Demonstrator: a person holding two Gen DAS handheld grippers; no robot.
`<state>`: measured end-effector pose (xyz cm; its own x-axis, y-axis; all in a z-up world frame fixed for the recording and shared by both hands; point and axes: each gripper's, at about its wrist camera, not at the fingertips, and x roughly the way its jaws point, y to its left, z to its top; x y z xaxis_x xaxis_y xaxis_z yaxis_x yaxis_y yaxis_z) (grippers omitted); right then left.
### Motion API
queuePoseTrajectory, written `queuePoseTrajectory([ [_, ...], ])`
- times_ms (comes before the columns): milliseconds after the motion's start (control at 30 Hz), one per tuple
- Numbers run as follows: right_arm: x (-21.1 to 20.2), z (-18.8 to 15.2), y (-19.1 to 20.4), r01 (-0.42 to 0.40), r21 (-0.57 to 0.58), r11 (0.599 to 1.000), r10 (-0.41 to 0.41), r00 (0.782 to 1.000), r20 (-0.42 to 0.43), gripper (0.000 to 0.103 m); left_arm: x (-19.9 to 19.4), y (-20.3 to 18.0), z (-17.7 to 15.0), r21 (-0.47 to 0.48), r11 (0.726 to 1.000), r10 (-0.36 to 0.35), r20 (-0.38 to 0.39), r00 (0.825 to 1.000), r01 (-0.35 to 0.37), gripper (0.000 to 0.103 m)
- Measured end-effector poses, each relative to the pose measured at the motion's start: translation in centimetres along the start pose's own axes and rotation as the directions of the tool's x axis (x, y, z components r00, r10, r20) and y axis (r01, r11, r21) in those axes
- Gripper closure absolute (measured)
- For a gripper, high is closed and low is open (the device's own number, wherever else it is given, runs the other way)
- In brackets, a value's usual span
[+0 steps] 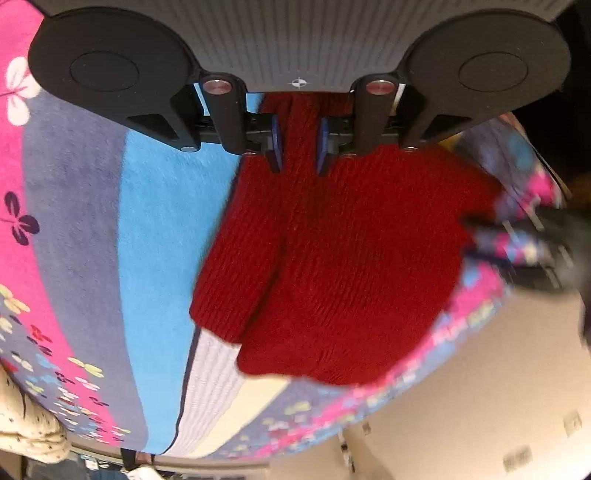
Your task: Fold small clothes
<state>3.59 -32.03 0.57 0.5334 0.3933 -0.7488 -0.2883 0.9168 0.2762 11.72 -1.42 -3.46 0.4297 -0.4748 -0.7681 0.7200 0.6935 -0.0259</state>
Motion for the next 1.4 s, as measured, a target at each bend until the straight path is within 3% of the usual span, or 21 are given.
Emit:
queuePoseTrajectory([
  [133,-2.9,1.3,-1.6,-0.114,0.139,0.984,0.087,0.978,0.191,0.058,-1.9,1.8,0.5,-0.113,0.992,-0.042,0.096,0.994,0.053,0.055],
  [200,-3.2,1.9,-2.8,-0.151,0.224,0.963,0.092,0.963,0.254,0.057,-2.8,2.5,0.9,-0.16,0.986,-0.018,0.169,0.985,0.045,0.055],
  [300,-2.4,3.1,-3.4,-0.124,0.289,0.949,0.038,0.958,0.285,0.054,-3.2,3.6,1.6,-0.24,0.97,0.037,0.226,0.973,0.019,0.055],
  [367,-1.2,3.9,-3.3,-0.086,0.317,0.945,-0.004,0.961,0.275,0.047,-2.3,3.8,1.9,-0.251,0.968,0.076,0.186,0.98,-0.027,0.055],
  [433,0.2,4.7,-3.1,-0.077,0.343,0.936,-0.014,0.967,0.255,0.038,0.0,3.7,1.7,-0.222,0.971,0.105,0.064,0.992,-0.089,0.049],
  [533,2.4,5.8,-2.3,-0.05,0.363,0.931,-0.032,0.975,0.218,0.035,0.3,3.4,2.1,-0.201,0.973,0.125,0.055,0.991,-0.112,0.048],
  [700,5.7,6.6,-0.8,-0.01,0.372,0.928,-0.039,0.991,0.124,0.038,-0.1,3.6,1.7,-0.217,0.972,0.11,0.06,0.992,-0.095,0.047],
  [800,5.6,7.0,0.7,0.026,0.307,0.951,-0.077,0.985,0.156,0.075,-0.3,3.4,1.5,-0.207,0.973,0.115,0.069,0.991,-0.099,0.047],
  [867,4.4,6.8,1.6,0.04,0.279,0.96,-0.107,0.968,0.228,0.082,-0.3,3.5,1.4,-0.21,0.973,0.116,0.081,0.99,-0.096,0.048],
  [1000,1.7,6.2,2.5,0.058,0.221,0.974,-0.136,0.924,0.358,0.084,-1.4,3.3,1.8,-0.191,0.979,0.107,0.148,0.983,-0.077,0.048],
  [1067,2.6,6.0,1.7,0.107,0.235,0.966,-0.175,0.941,0.291,0.083,-1.7,3.1,2.1,-0.186,0.981,0.081,0.174,0.981,-0.048,0.048],
  [1133,4.7,5.6,0.2,0.132,0.273,0.953,-0.173,0.976,0.133,0.076,-0.6,2.8,2.2,-0.167,0.984,0.078,0.118,0.99,-0.058,0.048],
  [1167,5.0,5.3,-0.2,0.133,0.288,0.948,-0.171,0.979,0.112,0.074,-0.1,2.6,2.0,-0.148,0.986,0.091,0.092,0.992,-0.077,0.046],
  [1200,4.5,5.4,0.0,0.137,0.288,0.948,-0.181,0.975,0.131,0.067,0.0,2.3,2.0,-0.124,0.987,0.114,0.091,0.989,-0.103,0.046],
  [1300,1.7,5.3,1.5,0.161,0.212,0.964,-0.215,0.939,0.266,0.065,-1.2,2.2,2.3,-0.133,0.986,0.119,0.162,0.98,-0.098,0.047],
  [1367,-0.1,4.8,1.7,0.084,0.178,0.981,-0.141,0.929,0.343,0.065,-1.8,2.2,2.4,-0.143,0.987,0.1,0.195,0.976,-0.072,0.047],
  [1400,-0.3,4.8,1.5,0.05,0.153,0.987,-0.1,0.934,0.343,0.065,-1.5,2.2,2.4,-0.135,0.988,0.095,0.177,0.98,-0.071,0.047],
])
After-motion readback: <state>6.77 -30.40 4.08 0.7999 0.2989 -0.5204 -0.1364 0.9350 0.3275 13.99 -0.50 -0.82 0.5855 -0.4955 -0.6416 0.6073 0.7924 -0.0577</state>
